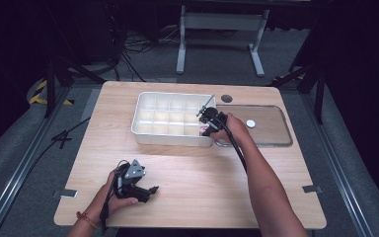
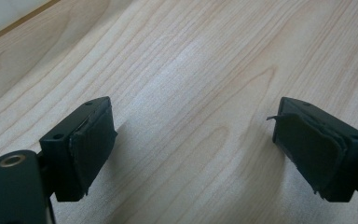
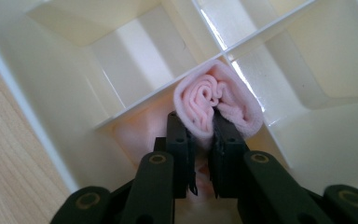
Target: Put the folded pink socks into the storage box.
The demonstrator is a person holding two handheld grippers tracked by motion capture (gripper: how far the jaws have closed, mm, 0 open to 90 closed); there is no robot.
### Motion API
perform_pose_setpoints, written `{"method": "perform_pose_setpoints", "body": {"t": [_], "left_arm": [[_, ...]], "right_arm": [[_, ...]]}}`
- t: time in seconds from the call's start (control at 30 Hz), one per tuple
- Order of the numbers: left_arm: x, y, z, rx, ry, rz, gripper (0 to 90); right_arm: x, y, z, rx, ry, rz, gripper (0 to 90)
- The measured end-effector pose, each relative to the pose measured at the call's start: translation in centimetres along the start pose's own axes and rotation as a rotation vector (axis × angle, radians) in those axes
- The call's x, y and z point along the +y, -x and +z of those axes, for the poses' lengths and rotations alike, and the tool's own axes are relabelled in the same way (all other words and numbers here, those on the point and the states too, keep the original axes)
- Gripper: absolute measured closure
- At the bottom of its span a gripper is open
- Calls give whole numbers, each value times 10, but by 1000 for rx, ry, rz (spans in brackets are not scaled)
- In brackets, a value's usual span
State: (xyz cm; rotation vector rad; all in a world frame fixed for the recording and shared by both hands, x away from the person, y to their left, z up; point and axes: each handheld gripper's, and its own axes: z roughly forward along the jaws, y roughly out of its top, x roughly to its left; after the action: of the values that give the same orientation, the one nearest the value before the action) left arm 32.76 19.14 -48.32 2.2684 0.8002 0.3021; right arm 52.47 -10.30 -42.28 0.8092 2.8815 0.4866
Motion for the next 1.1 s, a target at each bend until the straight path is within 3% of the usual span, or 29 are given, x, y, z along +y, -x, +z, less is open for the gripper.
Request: {"method": "perform_pose_setpoints", "body": {"t": [0.13,1.1], "left_arm": [[0,0,0,1,-2,5,130],[0,0,0,1,-2,5,131]], "right_arm": [[2,-1,0,-13,-13,3,797],[-4,-4,-6,-21,41,-5,761]]}}
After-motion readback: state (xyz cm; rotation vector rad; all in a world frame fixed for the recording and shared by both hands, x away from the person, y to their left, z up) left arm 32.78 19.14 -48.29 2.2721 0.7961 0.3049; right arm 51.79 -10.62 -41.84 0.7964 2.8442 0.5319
